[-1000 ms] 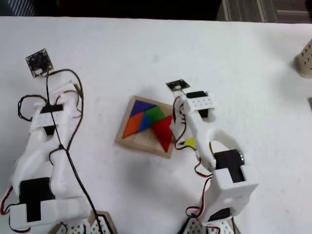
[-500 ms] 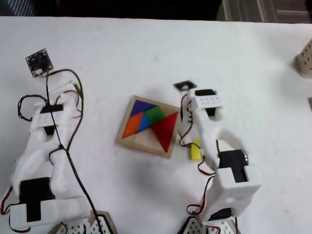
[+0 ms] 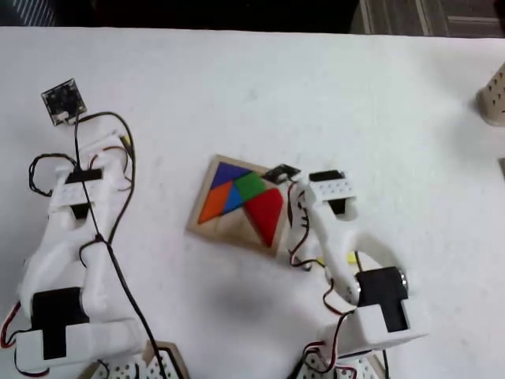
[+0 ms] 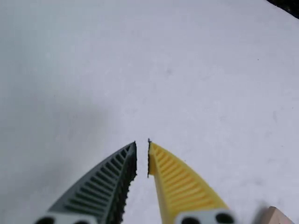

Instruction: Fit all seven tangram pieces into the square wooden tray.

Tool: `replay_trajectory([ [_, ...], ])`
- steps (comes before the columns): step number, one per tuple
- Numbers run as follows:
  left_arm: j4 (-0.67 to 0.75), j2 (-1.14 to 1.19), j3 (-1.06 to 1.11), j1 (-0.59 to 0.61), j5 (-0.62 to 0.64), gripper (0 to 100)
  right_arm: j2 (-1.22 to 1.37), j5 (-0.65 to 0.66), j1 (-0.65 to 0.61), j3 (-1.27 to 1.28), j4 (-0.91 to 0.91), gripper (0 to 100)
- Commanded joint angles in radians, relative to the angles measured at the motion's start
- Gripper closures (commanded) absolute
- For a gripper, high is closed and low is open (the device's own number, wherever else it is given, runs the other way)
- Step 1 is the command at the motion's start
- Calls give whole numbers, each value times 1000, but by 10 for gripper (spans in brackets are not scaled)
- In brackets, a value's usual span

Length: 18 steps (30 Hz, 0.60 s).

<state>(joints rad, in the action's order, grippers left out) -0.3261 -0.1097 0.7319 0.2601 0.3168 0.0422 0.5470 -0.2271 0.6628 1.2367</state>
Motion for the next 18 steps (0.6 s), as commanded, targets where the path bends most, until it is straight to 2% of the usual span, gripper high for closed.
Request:
replay_trajectory([
  [1, 14, -5, -18, -16, -14, 921, -33, 40, 30, 9, -39, 673],
  [9, 14, -5, -17, -15, -14, 921, -33, 38, 33, 9, -61, 677],
  [15, -5, -5, -18, -15, -14, 921, -33, 32, 35, 9, -61, 773],
  [18, -5, -5, -18, -15, -14, 921, -35, 32, 44, 8, -61, 773],
])
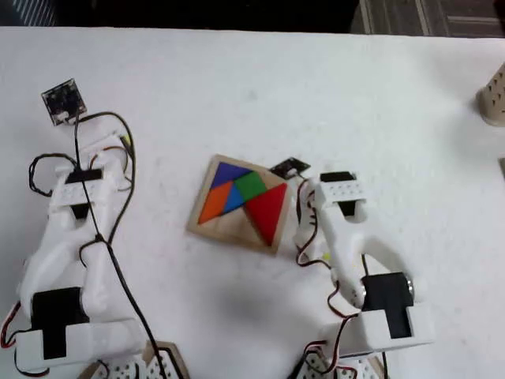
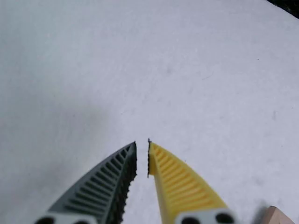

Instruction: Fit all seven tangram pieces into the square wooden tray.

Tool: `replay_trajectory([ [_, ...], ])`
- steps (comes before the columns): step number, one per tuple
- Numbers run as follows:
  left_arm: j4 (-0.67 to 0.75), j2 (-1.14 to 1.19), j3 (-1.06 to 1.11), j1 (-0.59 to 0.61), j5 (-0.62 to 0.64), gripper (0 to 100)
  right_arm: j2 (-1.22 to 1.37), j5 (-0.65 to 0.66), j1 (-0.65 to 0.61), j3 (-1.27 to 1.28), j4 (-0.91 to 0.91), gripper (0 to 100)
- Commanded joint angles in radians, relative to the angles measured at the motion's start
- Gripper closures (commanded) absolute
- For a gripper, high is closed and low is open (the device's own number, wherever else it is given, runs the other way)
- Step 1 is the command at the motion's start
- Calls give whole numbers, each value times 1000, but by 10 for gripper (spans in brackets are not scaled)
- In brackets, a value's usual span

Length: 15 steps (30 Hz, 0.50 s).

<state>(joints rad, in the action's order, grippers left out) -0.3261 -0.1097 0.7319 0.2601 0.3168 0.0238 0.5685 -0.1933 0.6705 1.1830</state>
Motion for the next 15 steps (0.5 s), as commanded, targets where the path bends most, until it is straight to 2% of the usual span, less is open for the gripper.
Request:
replay_trajectory([
  [1, -5, -5, -18, -15, -14, 921, -21, 9, 15, 0, -7, 765],
  [8, -3, -5, -18, -15, -14, 921, -24, -69, -8, -71, 59, 670],
  [11, -3, -5, -18, -15, -14, 921, -16, -147, -38, -112, 88, 664],
  [15, -3, -5, -18, -15, -14, 921, -13, -216, -39, -112, 38, 664],
])
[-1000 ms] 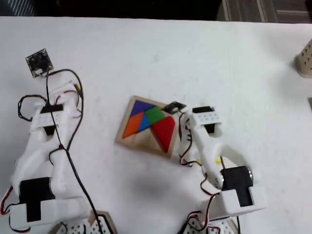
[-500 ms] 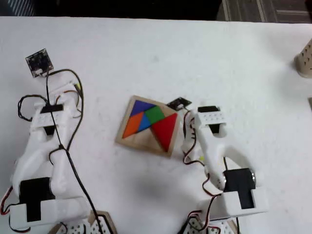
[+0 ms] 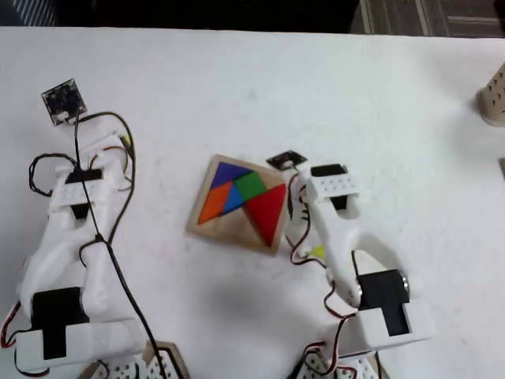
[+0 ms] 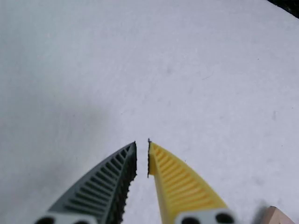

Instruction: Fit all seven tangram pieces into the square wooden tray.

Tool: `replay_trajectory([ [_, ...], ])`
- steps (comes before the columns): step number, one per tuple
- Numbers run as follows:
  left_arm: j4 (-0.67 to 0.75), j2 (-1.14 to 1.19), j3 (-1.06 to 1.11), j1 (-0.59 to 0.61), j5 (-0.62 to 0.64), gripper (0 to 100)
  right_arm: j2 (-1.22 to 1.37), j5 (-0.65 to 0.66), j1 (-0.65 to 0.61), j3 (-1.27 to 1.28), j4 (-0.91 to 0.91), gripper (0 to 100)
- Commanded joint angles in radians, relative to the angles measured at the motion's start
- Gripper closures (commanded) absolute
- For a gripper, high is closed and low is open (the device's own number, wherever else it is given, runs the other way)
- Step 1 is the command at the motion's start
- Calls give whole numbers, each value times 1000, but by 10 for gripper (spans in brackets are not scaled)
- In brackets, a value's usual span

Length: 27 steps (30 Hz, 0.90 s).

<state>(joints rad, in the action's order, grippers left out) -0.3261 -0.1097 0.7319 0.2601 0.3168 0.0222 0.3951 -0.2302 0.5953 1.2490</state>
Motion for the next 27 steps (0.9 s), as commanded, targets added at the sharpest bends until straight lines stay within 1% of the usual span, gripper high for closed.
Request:
replay_trajectory([
  [1, -3, -5, -18, -15, -14, 921, -8, -49, 1, -34, -39, 664],
  [7, -3, -5, -18, -15, -14, 921, 81, -75, 15, -43, -85, 664],
  [16, -5, -5, -18, -13, -14, 921, 165, -80, 5, -133, -8, 665],
  [20, -5, -5, -18, -15, -14, 921, 104, -137, -13, -140, 21, 664],
  [24, -5, -5, -18, -15, -14, 921, 8, -149, -15, -107, 19, 663],
  [27, -5, -5, -18, -15, -14, 921, -36, -161, -13, -63, -27, 663],
])
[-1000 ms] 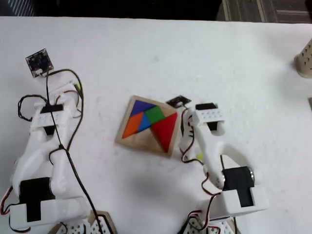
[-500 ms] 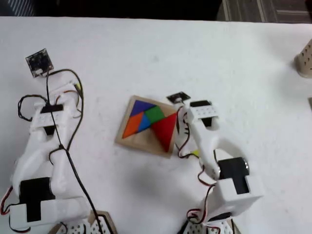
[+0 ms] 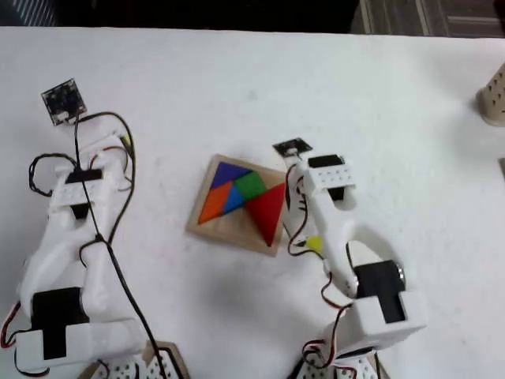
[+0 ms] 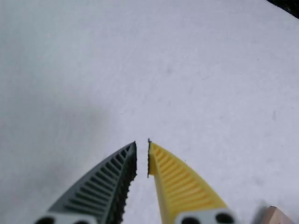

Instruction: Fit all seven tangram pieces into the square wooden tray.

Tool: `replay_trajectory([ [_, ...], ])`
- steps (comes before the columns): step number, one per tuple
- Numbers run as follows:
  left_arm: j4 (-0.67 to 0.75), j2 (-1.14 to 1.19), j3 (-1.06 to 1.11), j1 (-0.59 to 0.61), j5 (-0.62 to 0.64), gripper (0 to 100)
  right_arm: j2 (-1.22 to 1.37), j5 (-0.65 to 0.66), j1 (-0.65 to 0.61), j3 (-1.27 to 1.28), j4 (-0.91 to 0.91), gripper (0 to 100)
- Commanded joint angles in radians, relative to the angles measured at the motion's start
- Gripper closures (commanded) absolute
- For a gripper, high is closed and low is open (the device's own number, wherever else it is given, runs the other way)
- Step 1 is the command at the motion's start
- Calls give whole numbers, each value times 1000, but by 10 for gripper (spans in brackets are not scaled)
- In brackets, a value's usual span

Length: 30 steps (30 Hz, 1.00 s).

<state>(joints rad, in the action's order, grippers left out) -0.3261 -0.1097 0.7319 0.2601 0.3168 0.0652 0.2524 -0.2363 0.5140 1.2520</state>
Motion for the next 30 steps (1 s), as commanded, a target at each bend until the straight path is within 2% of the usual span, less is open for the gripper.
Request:
replay_trajectory([
  [1, -3, -5, -18, -15, -14, 921, -90, -20, -7, 35, -51, 663],
  [12, -5, -5, -18, -15, -14, 921, -67, -138, 4, 117, -196, 664],
  [18, -5, -5, -18, -15, -14, 921, -65, -164, 22, 117, -194, 664],
  [23, -5, -7, -18, -15, -14, 921, -67, -242, 16, 117, -202, 664],
  [30, -5, -7, -18, -15, -14, 921, -58, -247, 25, 118, -196, 665],
])
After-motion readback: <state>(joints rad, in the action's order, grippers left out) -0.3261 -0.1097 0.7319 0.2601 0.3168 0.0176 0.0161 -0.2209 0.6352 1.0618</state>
